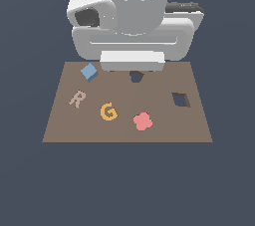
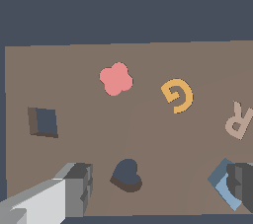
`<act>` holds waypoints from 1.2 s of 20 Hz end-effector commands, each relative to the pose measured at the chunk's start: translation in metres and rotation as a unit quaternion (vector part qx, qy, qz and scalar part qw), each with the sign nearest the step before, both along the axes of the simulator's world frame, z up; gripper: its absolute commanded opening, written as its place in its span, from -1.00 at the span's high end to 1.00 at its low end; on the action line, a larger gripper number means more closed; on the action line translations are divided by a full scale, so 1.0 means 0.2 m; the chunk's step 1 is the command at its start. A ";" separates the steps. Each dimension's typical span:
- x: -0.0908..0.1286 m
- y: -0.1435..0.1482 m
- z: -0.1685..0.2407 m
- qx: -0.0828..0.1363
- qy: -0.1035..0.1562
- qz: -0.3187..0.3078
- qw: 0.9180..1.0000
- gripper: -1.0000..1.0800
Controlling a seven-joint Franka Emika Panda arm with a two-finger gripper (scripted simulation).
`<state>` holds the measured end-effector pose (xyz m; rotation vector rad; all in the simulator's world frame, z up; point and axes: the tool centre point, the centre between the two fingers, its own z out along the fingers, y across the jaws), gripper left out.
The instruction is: Insert a designated object into the corresponding slot on a board.
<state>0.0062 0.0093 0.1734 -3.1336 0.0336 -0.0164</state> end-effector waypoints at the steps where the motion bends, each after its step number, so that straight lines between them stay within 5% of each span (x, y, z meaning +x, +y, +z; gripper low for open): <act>1: 0.00 0.00 0.00 0.000 0.000 0.000 1.000 -0.92; 14: -0.10 -0.28 -0.20 -0.001 0.002 -0.112 0.994 -0.92; 24: -0.36 -0.64 -0.50 -0.003 0.005 -0.278 0.961 -0.92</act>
